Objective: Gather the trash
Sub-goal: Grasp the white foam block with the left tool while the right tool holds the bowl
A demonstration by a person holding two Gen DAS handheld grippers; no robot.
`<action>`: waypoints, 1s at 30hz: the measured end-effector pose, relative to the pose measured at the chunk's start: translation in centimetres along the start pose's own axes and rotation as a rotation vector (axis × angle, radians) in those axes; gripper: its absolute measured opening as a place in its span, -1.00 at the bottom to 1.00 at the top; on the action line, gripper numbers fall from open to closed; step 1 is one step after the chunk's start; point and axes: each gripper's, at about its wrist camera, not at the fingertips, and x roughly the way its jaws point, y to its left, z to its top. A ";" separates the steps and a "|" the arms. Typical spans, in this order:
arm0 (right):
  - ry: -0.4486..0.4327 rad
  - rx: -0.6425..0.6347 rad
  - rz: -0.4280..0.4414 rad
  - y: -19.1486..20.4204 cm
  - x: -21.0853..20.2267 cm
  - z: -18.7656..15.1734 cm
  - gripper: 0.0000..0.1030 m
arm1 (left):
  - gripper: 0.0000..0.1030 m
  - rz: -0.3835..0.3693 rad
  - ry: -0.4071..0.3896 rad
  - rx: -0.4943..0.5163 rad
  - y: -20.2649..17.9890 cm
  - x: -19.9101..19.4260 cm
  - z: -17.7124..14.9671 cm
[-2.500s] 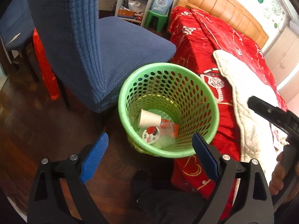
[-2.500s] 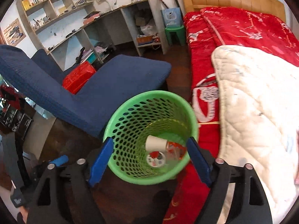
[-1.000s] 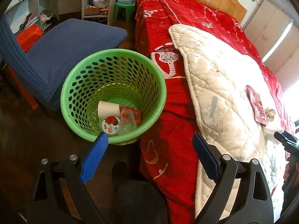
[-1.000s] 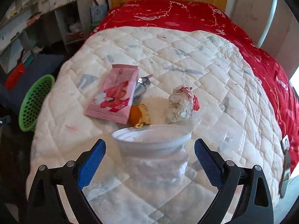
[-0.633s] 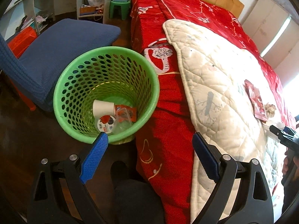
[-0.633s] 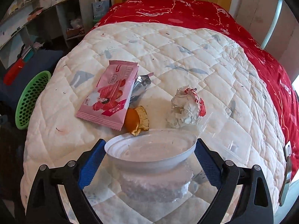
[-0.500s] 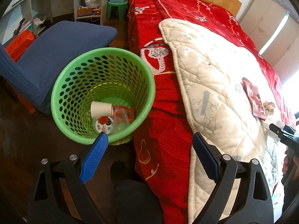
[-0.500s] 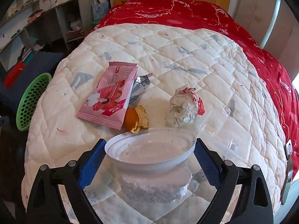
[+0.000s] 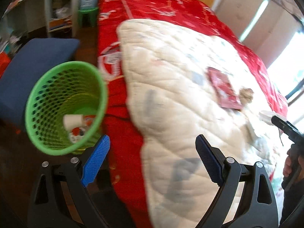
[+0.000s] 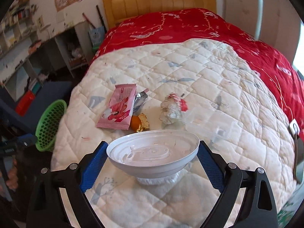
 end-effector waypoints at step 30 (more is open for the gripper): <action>-0.143 0.256 -0.057 -10.3 -8.1 -5.7 0.75 | 0.73 -0.226 0.228 0.258 -24.4 10.8 -0.3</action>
